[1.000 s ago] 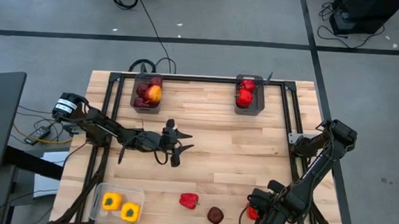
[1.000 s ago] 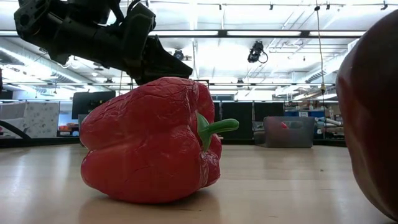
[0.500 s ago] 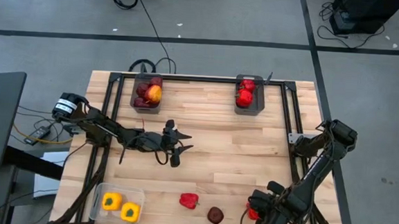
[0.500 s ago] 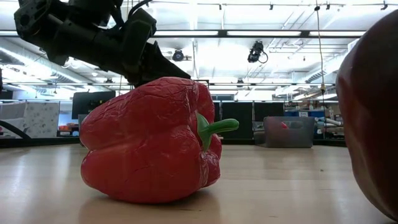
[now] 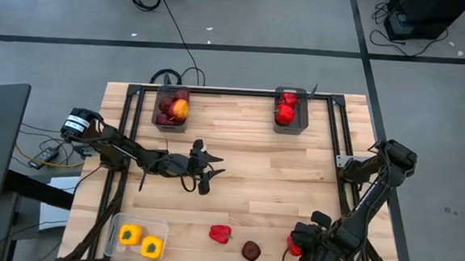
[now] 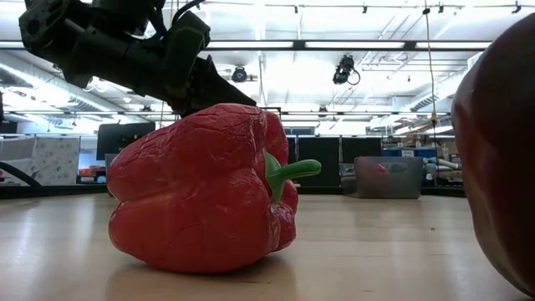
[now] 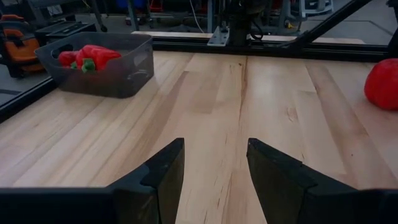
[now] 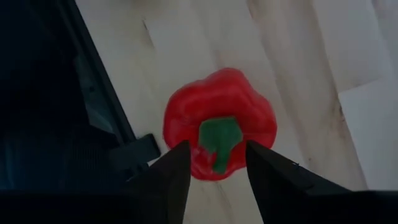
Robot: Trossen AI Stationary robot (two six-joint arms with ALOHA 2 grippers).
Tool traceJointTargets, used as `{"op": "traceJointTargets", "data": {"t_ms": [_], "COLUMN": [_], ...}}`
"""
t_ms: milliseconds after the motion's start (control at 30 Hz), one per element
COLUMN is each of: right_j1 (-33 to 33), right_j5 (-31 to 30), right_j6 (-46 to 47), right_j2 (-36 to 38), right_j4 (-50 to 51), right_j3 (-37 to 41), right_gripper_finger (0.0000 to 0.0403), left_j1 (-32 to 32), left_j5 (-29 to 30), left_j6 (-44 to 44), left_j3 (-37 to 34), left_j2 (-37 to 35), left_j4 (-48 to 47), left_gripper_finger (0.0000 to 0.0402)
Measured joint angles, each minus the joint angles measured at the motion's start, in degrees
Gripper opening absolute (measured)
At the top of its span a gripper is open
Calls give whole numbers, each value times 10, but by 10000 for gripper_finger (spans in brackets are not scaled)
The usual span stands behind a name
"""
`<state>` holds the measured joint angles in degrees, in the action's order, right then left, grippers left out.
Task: Sort produce into baskets
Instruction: Put the red bell pepper into the right black bin
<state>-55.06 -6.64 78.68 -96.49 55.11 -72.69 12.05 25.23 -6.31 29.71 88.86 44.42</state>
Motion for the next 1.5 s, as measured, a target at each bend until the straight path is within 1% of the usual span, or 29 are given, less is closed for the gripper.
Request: {"op": "traceJointTargets", "data": {"t_ms": [233, 400, 533, 633, 700, 867, 900, 1033, 1133, 1233, 1300, 1400, 1500], "right_j1": [-12, -12, -11, -9, -6, 7, 9, 25, 56, 102, 142, 211, 292], "right_j5": [-1, 3, -4, -9, -9, 16, 20, 20, -16, -64, -106, -188, -261], "right_j6": [27, 26, 23, 22, 22, -8, -21, -70, -143, -207, -243, -289, -347], "right_j2": [0, 0, 0, 0, 0, 1, 1, 1, 1, 12, 26, 53, 93], "right_j4": [0, -26, -32, -31, -29, -22, -23, -13, 49, 144, 206, 276, 295], "right_j3": [16, 28, 28, 28, 28, 28, 28, 24, 5, -9, -11, -11, -11], "right_gripper_finger": [166, 164, 154, 131, 108, 28, 21, 21, 21, 21, 21, 21, 21], "left_j1": [0, 0, 0, 0, 0, 0, 0, 0, 0, 0, 0, 0, 0], "left_j5": [0, 0, 0, 0, 0, 0, 0, 0, 0, 0, 0, 0, 0], "left_j6": [-4, -4, -4, -4, -4, -4, -4, -4, 9, 16, 15, 17, 26], "left_j3": [0, 0, 0, 0, 0, 0, 0, 0, 0, 0, 0, 0, 0], "left_j2": [0, 0, 0, 0, 0, 0, 0, 0, 0, 0, 0, 0, 0], "left_j4": [0, 0, 0, 0, 0, 0, 0, -1, -1, -1, -1, -3, -5], "left_gripper_finger": [182, 182, 182, 182, 182, 182, 182, 182, 182, 182, 182, 182, 182]}}
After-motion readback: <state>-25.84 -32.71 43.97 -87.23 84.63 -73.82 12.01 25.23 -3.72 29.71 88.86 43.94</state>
